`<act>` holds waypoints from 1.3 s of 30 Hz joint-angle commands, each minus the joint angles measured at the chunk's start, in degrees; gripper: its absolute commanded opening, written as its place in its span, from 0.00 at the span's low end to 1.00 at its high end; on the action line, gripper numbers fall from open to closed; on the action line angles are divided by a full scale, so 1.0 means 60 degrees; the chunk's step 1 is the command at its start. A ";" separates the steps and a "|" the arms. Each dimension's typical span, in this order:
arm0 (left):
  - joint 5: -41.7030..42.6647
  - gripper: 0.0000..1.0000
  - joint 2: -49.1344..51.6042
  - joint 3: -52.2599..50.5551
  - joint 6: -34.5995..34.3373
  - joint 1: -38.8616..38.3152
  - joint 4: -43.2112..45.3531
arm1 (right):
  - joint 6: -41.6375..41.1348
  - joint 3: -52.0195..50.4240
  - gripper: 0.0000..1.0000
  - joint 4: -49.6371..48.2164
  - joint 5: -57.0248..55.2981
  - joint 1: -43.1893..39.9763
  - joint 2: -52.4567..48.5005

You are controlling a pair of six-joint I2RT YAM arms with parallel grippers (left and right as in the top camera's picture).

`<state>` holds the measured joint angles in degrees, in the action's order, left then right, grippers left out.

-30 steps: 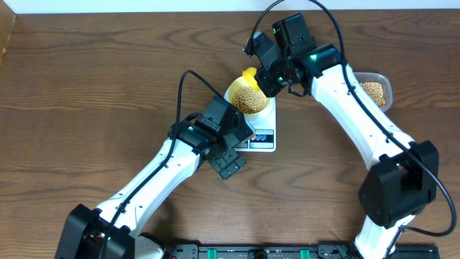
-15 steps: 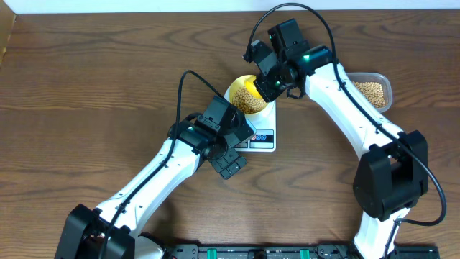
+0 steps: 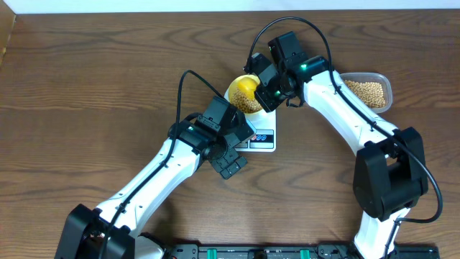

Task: Scoop item into bowl and weigh 50g on scale
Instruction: 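Lift the scoop away from the bowl back toward the tub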

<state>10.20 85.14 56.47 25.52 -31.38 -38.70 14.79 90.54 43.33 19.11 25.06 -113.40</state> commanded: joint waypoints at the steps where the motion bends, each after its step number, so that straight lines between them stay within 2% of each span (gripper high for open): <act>1: 0.0051 0.98 0.0098 -0.0178 -0.0004 0.0022 -0.0004 | 0.0007 -0.0066 0.01 0.0131 0.0925 0.0080 -0.0040; 7: 0.0051 0.98 0.0098 -0.0178 -0.0004 0.0022 -0.0004 | 0.0004 -0.0033 0.01 0.0328 0.1086 0.0044 0.0007; 11: 0.0051 0.98 0.0098 -0.0178 -0.0007 0.0022 -0.0004 | -0.0011 0.0058 0.01 0.0404 0.1851 -0.0127 0.0062; 19: 0.0051 0.98 0.0098 -0.0178 -0.0007 0.0022 -0.0004 | -0.0787 0.0160 0.01 0.0444 0.3060 -0.0947 0.0062; 36: 0.0051 0.98 0.0098 -0.0178 -0.0004 0.0022 -0.0007 | -0.0787 0.0160 0.01 0.0386 0.7909 -0.3038 0.0062; 39: 0.0051 0.98 0.0098 -0.0178 -0.0004 0.0022 -0.0004 | -0.0790 0.0160 0.01 0.0328 0.8291 -0.3388 0.0062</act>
<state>10.20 85.12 56.47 25.52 -31.38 -38.70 10.57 90.54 45.56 61.32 6.42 -113.40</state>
